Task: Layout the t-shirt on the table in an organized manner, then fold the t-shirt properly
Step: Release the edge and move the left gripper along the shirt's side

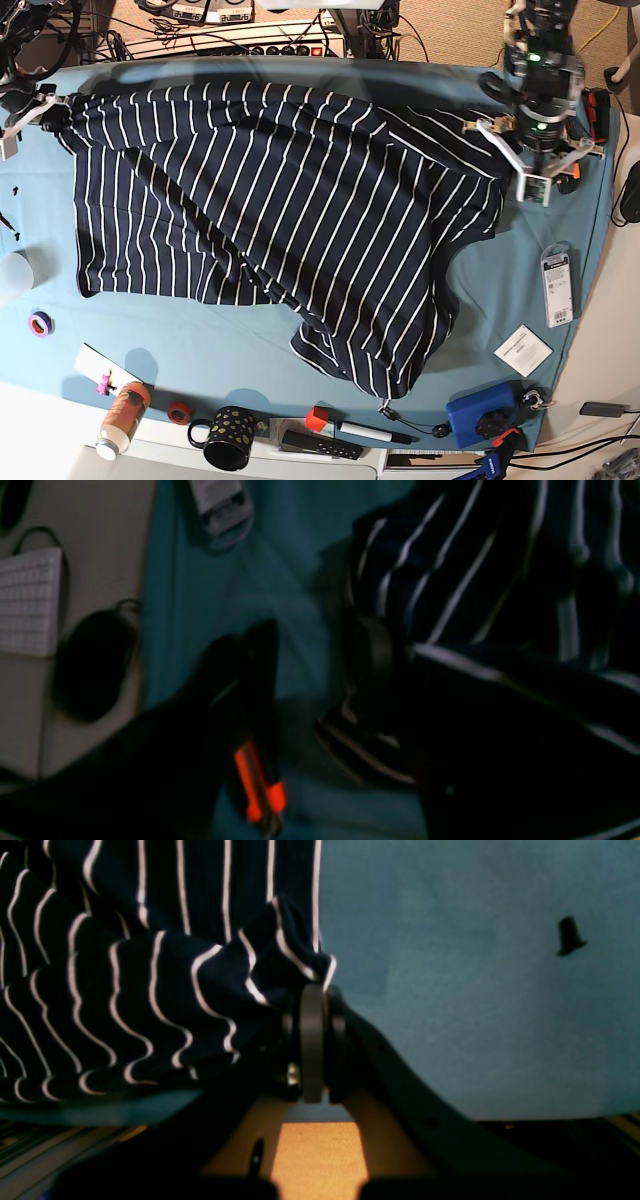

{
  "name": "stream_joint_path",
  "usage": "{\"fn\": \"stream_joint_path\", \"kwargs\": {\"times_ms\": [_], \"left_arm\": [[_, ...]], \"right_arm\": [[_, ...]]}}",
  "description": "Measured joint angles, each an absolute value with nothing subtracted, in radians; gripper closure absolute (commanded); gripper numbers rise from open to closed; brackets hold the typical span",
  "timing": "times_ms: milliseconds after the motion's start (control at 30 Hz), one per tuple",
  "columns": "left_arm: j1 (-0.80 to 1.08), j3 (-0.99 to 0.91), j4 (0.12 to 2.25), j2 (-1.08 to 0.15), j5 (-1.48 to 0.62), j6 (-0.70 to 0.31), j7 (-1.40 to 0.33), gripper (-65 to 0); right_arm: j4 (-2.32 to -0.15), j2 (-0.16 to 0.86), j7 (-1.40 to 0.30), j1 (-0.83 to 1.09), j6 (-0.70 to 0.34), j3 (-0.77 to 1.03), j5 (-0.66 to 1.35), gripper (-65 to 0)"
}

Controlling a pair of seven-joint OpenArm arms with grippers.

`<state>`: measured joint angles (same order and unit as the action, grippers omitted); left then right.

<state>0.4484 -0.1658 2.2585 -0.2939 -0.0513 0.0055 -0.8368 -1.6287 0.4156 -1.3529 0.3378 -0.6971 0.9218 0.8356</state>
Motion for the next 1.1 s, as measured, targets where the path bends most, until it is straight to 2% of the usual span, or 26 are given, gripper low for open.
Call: {"fn": "stream_joint_path", "kwargs": {"times_ms": [67, 167, 367, 533, 700, 800, 833, 867, 933, 967, 1100], "left_arm": [[0.439, -0.184, 2.258, -0.294, -0.135, -0.082, -0.811, -25.3], [0.382, -0.184, 2.232, -0.290, -0.212, -0.141, -0.805, -25.3], [0.215, -0.186, 1.972, -0.290, -0.231, -0.160, -0.814, -25.3], [0.084, -0.184, 1.807, -0.289, -0.333, -0.267, -0.942, -25.4], [0.016, -0.185, 1.685, -0.291, -0.319, -0.256, -0.951, -25.4], [-0.017, -0.185, 1.624, -0.290, -0.326, -0.275, -1.022, -25.3], [-0.024, -0.185, 1.617, -0.291, -0.330, -0.286, -1.025, -24.3], [-0.030, -0.185, 1.609, -0.291, -0.331, -0.286, -1.028, -20.6], [-0.034, -0.186, 1.604, -0.292, -0.326, -0.276, -1.024, -7.0], [-0.034, -0.186, 1.603, -0.291, -0.331, -0.239, -1.018, 0.0], [-0.033, -0.183, 1.601, -0.289, -0.265, -0.108, -0.971, 0.0]], "right_arm": [[-1.629, 0.416, -1.352, 0.337, -0.697, 0.922, 0.836, 0.0], [-1.629, 0.416, -1.350, 0.337, -0.697, 0.922, 0.835, 0.0], [-1.629, 0.416, -1.350, 0.337, -0.697, 0.922, 0.836, 0.0], [-1.629, 0.416, -1.350, 0.337, -0.697, 0.922, 0.835, 0.0], [-1.629, 0.416, -1.350, 0.337, -0.697, 0.922, 0.836, 0.0], [-1.629, 0.416, -1.350, 0.337, -0.697, 0.922, 0.836, 0.0], [-1.629, 0.416, -1.350, 0.338, -0.697, 0.922, 0.835, 0.0], [-1.629, 0.415, -1.350, 0.338, -0.697, 0.922, 0.836, 0.0], [-1.629, 0.416, -1.350, 0.337, -0.697, 0.922, 0.836, 0.0], [-1.629, 0.416, -1.350, 0.337, -0.697, 0.922, 0.836, 0.0], [-1.629, 0.416, -1.366, 0.337, -0.697, 0.922, 0.835, 0.0]]}}
